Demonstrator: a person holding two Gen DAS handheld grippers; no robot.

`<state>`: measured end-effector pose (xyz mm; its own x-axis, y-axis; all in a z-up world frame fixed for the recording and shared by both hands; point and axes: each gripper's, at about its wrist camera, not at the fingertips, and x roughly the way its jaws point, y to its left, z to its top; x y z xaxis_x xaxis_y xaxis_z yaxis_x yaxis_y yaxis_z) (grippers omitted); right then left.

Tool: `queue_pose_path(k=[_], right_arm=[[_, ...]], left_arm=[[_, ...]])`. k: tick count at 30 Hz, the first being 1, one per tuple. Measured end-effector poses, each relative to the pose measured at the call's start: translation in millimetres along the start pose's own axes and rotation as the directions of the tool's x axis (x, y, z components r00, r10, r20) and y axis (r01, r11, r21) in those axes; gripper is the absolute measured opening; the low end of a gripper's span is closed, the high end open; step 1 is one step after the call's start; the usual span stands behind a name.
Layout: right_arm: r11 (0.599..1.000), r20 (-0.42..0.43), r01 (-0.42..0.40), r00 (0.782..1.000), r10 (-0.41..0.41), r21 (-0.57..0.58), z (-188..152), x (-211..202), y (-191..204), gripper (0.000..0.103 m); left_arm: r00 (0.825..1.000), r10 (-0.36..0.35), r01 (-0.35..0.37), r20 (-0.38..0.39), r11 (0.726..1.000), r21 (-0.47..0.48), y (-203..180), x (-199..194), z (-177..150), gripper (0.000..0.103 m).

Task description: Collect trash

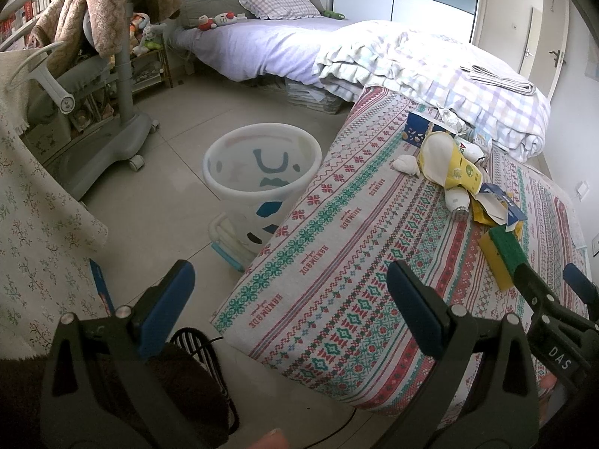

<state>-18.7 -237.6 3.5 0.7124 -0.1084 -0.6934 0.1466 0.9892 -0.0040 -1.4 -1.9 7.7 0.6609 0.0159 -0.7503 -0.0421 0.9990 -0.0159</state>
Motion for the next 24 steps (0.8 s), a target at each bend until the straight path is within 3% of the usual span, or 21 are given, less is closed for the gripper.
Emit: queue_pose_path(k=[13,17,24], right_arm=[[1.0,0.0,0.009,1.0,-0.009,-0.004,-2,0,-2,0.103],[0.999,0.009,0.023,1.0,-0.023,0.041,-1,1,-19,0.103],[0.995,-0.061,0.033,0.998,-0.027,0.099,10,31,-51,0.103]], left_arm=[[1.0,-0.006,0.006,-0.011,1.0,0.002,1,1,1,0.102],[1.0,-0.019,0.019,-0.021,1.0,-0.001,1,4,2,0.102],[0.999,-0.044,0.044,-0.02,0.999,-0.018,2,10,8,0.102]])
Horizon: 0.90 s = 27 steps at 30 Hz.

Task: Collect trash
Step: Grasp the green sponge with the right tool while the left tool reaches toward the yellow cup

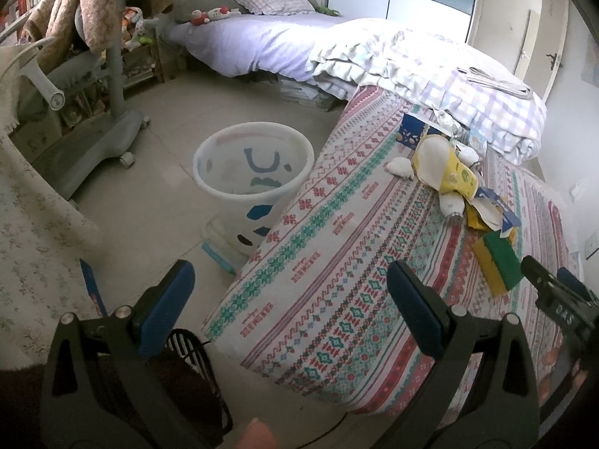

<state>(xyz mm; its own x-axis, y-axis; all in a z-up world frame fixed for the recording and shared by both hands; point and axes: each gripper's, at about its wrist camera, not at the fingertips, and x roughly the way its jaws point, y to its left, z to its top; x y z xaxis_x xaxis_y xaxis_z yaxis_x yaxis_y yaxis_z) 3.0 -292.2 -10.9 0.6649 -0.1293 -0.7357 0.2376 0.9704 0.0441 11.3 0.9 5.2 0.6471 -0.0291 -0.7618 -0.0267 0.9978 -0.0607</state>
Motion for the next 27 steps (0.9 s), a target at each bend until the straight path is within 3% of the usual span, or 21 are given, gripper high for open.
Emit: queue_pose_path(k=[13,15,19,20,22,27], right_arm=[[0.969,-0.099,-0.094,0.988,0.119,0.23,20,65,-37,0.097],[0.971,-0.112,-0.091,0.987,0.118,0.219,22,72,-32,0.097],[0.991,-0.168,-0.02,0.985,0.042,0.131,15,84,-18,0.097],[0.993,-0.178,-0.011,0.984,0.032,0.118,12,86,-17,0.093],[0.993,-0.195,-0.048,0.978,0.068,0.11,4,89,-16,0.075],[0.992,-0.169,-0.084,0.981,0.098,0.089,-7,67,-18,0.067]], left_arm=[[0.994,-0.104,0.104,-0.038,0.995,0.001,-12,25,8,0.102],[0.993,-0.108,0.108,-0.039,0.994,0.006,-15,27,9,0.102],[0.992,-0.119,0.12,-0.038,0.993,0.017,-23,33,19,0.102],[0.991,-0.13,0.131,-0.035,0.991,0.022,-27,34,23,0.102],[0.989,-0.146,0.147,-0.028,0.988,0.036,-35,35,28,0.102],[0.982,-0.191,0.191,-0.011,0.976,0.101,-68,40,41,0.102]])
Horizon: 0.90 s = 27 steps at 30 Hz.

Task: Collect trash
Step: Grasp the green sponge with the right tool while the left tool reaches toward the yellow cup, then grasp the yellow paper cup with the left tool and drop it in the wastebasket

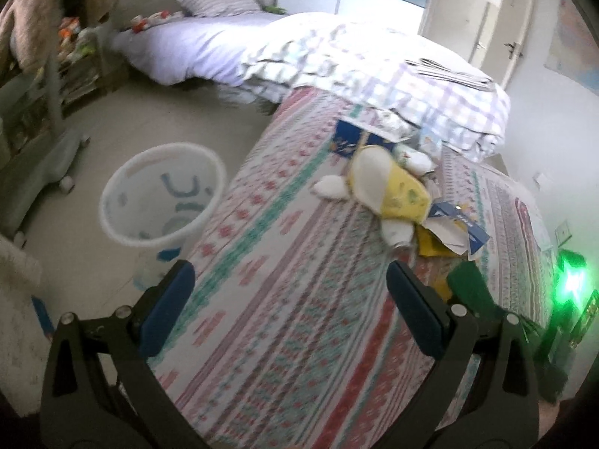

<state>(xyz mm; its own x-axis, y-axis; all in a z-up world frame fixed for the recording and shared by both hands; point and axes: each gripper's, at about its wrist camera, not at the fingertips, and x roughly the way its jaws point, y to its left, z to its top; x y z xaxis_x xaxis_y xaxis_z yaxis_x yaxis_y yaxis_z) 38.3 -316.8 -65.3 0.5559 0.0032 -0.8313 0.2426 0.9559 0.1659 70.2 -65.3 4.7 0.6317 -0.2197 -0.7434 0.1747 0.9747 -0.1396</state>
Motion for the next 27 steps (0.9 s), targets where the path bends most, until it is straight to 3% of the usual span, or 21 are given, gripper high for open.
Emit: queue_pose_path(k=[5,12,16,27], right_arm=[[0.996,0.037,-0.066,0.997,0.064,0.056,-6,-37,-19,0.067],[0.992,0.159,-0.066,0.986,0.049,0.107,3,-83,-48,0.067],[0.987,0.158,-0.017,0.987,-0.008,0.157,2,-79,-70,0.067],[0.98,0.105,0.002,0.994,-0.023,0.201,4,-51,-88,0.068]], left_arm=[[1.0,-0.008,0.007,0.004,0.997,0.071,-33,19,8,0.102],[1.0,0.002,-0.005,0.019,0.991,0.134,-73,49,17,0.102],[1.0,0.014,-0.017,0.018,0.986,0.167,-94,68,19,0.102],[0.994,0.099,-0.108,0.051,0.972,0.207,-115,103,33,0.101]])
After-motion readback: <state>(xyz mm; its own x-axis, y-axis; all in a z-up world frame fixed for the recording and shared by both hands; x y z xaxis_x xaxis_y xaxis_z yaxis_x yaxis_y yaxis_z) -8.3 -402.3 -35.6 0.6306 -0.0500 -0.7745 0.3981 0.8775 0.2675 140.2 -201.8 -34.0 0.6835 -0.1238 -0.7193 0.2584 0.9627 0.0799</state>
